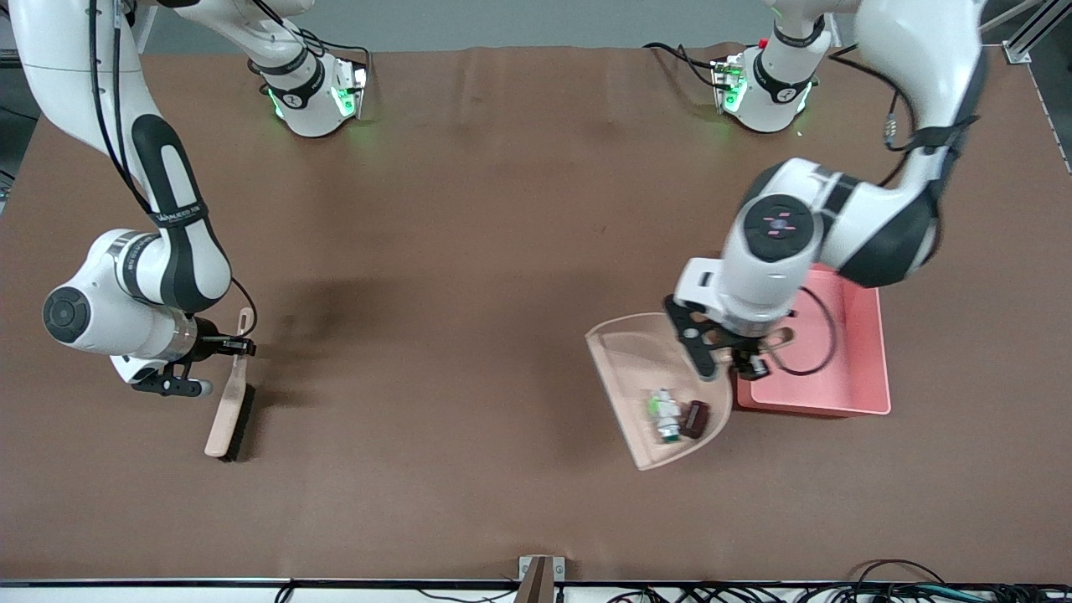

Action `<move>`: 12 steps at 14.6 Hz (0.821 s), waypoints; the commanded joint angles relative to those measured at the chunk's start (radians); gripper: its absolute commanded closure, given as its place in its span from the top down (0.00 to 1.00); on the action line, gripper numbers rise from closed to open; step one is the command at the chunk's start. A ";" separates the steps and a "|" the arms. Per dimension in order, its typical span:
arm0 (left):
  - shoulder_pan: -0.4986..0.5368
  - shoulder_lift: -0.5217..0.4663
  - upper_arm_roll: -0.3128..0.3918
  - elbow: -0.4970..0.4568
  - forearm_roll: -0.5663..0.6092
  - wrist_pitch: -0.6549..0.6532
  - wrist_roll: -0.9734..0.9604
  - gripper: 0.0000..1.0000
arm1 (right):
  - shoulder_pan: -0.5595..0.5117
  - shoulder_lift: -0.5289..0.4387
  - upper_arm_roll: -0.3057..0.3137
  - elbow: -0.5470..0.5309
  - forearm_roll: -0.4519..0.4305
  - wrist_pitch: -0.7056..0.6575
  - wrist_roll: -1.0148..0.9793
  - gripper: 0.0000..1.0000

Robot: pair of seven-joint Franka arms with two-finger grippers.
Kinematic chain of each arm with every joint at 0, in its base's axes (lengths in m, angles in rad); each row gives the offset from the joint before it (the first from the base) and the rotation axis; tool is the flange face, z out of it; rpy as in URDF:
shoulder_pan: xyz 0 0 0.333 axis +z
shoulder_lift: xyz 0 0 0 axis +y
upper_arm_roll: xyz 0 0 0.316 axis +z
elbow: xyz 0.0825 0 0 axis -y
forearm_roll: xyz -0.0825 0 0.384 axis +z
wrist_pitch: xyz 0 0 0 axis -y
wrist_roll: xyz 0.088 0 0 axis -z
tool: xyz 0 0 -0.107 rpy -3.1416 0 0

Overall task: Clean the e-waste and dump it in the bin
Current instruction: 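Lift the dustpan to the bin while the right gripper returns the brush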

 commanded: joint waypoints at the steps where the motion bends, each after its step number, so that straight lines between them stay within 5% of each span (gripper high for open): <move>1: 0.238 -0.132 -0.137 -0.147 -0.031 0.000 0.113 0.01 | -0.010 -0.037 0.015 -0.031 -0.012 0.006 0.007 0.21; 5: 0.451 -0.212 -0.275 -0.241 -0.031 -0.027 0.262 0.01 | -0.006 -0.037 0.016 -0.029 -0.013 0.004 0.004 0.44; 12: 0.485 -0.290 -0.275 -0.343 -0.015 -0.084 0.371 0.01 | -0.001 -0.037 0.016 -0.005 -0.015 0.001 -0.005 0.60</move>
